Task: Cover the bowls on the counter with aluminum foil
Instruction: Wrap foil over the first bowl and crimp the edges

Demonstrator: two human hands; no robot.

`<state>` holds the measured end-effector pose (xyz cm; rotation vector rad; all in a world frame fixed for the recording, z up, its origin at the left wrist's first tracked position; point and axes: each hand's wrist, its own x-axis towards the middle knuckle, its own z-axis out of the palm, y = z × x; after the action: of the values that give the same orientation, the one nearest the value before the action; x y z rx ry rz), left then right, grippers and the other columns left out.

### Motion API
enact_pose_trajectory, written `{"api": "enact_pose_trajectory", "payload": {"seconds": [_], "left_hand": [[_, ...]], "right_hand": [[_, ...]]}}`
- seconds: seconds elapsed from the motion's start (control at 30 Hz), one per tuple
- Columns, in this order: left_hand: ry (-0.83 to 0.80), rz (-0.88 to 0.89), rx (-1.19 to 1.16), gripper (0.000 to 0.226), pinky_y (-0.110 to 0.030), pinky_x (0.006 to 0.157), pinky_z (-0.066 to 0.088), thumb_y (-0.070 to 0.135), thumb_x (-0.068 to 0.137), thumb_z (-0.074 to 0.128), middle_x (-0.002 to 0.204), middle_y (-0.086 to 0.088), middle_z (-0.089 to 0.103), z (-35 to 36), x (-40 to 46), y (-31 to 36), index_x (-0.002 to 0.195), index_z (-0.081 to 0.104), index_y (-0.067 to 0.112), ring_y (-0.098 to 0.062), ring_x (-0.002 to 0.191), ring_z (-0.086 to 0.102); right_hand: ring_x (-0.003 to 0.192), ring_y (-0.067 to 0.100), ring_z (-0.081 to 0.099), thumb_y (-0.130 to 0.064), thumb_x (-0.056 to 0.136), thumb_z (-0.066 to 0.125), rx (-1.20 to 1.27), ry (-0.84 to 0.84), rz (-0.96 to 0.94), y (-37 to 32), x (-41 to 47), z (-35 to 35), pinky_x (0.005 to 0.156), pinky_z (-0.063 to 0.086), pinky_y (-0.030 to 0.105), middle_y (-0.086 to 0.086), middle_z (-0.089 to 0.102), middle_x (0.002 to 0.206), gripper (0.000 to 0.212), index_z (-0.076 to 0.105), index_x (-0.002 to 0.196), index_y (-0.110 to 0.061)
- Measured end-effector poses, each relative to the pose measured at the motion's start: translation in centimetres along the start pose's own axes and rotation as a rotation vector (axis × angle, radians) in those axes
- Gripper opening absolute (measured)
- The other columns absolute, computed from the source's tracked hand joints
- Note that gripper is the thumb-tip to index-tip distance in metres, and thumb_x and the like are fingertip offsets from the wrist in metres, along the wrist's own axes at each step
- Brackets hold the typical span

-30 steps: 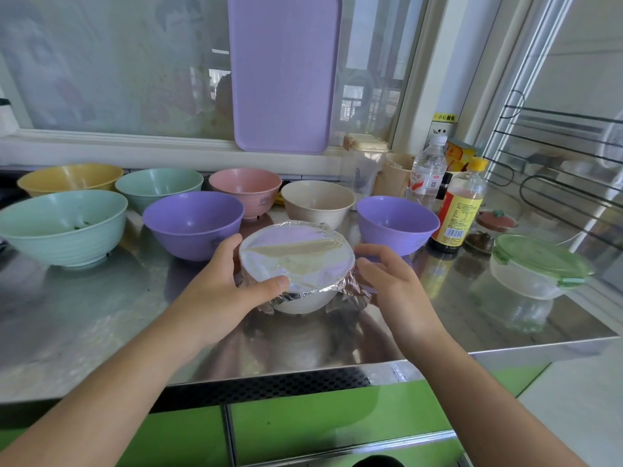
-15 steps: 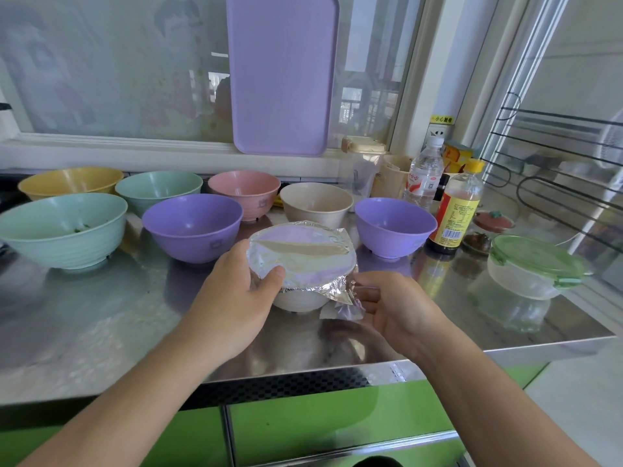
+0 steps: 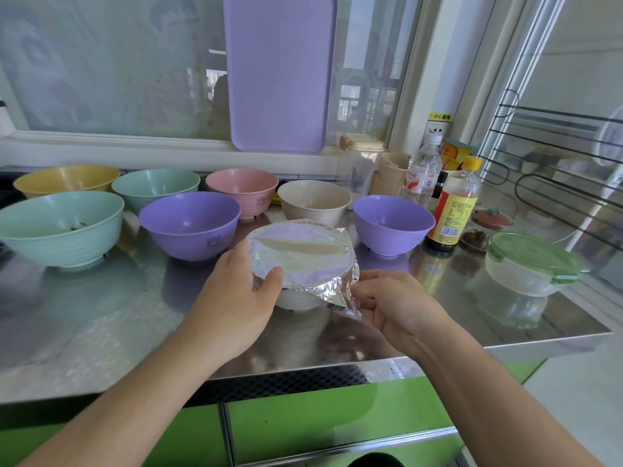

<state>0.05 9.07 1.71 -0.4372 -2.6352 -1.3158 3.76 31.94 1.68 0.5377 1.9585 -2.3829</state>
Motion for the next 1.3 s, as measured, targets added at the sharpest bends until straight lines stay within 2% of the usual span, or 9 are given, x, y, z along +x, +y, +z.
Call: {"api": "enact_pose_trajectory", "payload": {"seconds": [0.3,0.43,0.57,0.73,0.83,0.9,1.0,1.17,1.3], "left_hand": [[0.003,0.015,0.010,0.034,-0.042,0.104,0.049,0.045,0.099,0.051,0.127,0.010,0.062,0.2,0.2,-0.3,0.131,0.053,0.035,-0.011,0.120,0.056],[0.007,0.011,0.017,0.031,-0.040,0.101,0.049,0.044,0.100,0.052,0.126,0.009,0.062,0.2,0.3,-0.4,0.129,0.054,0.035,-0.010,0.116,0.057],[0.005,0.010,0.014,0.034,-0.043,0.104,0.048,0.046,0.099,0.051,0.128,0.009,0.061,0.3,0.3,-0.4,0.131,0.053,0.035,-0.011,0.118,0.057],[0.004,0.010,0.015,0.031,-0.042,0.096,0.051,0.048,0.100,0.049,0.122,0.009,0.062,0.4,0.2,-0.4,0.128,0.053,0.036,-0.007,0.105,0.061],[0.005,0.013,0.031,0.030,-0.041,0.093,0.052,0.049,0.100,0.048,0.120,0.008,0.062,0.4,0.2,-0.5,0.127,0.053,0.036,-0.006,0.099,0.061],[0.004,0.013,0.038,0.031,-0.041,0.095,0.051,0.049,0.100,0.048,0.123,0.010,0.061,0.3,0.2,-0.5,0.128,0.052,0.036,-0.004,0.103,0.060],[0.010,0.007,0.053,0.028,-0.035,0.089,0.046,0.047,0.100,0.049,0.121,0.009,0.059,0.2,0.2,-0.5,0.125,0.053,0.035,-0.002,0.102,0.057],[-0.004,0.028,0.072,0.022,-0.024,0.076,0.039,0.044,0.102,0.050,0.115,0.010,0.058,0.2,0.1,-0.4,0.122,0.052,0.036,0.006,0.094,0.054],[-0.014,0.033,0.094,0.026,-0.034,0.087,0.046,0.045,0.101,0.049,0.121,0.010,0.061,0.0,0.4,-0.3,0.125,0.054,0.035,-0.004,0.103,0.059]], "right_hand": [[0.072,0.028,0.075,0.020,0.094,0.055,-0.092,0.015,-0.013,0.4,-0.8,0.3,0.059,0.061,0.028,0.020,0.076,0.090,0.023,0.060,0.115,0.011],[0.067,0.014,0.075,0.026,0.094,0.042,-0.015,-0.044,0.079,0.3,-0.8,1.0,0.057,0.061,0.026,0.011,0.076,0.083,0.032,0.066,0.104,0.007],[0.079,0.027,0.073,0.024,0.091,0.046,-0.027,0.016,0.015,0.5,-1.0,1.7,0.062,0.065,0.033,0.015,0.075,0.081,0.028,0.066,0.098,0.007],[0.065,0.028,0.070,-0.004,0.081,0.063,-0.630,0.335,-0.308,2.1,-0.8,1.2,0.058,0.057,0.037,0.004,0.072,0.074,0.018,0.053,0.091,-0.015],[0.061,0.014,0.068,0.005,0.080,0.061,-0.592,0.241,-0.389,2.0,-1.2,1.3,0.056,0.052,0.022,0.000,0.070,0.071,0.012,0.060,0.079,-0.008],[0.067,0.017,0.067,0.000,0.079,0.065,-0.412,0.081,-0.359,1.6,-1.5,1.1,0.066,0.055,0.027,0.006,0.069,0.072,0.003,0.063,0.081,0.000],[0.073,0.026,0.065,-0.024,0.084,0.079,-0.221,-0.054,-0.288,1.1,-1.7,0.7,0.079,0.057,0.047,0.013,0.069,0.076,0.031,0.066,0.085,0.004],[0.063,0.017,0.063,-0.042,0.074,0.094,-0.534,0.103,-0.387,1.9,-0.9,0.9,0.070,0.056,0.042,0.011,0.075,0.075,0.045,0.065,0.078,-0.008],[0.061,0.015,0.064,-0.041,0.071,0.096,-0.612,0.196,-0.410,1.8,-1.1,1.2,0.065,0.053,0.037,0.002,0.075,0.069,0.042,0.065,0.073,-0.012]]}}
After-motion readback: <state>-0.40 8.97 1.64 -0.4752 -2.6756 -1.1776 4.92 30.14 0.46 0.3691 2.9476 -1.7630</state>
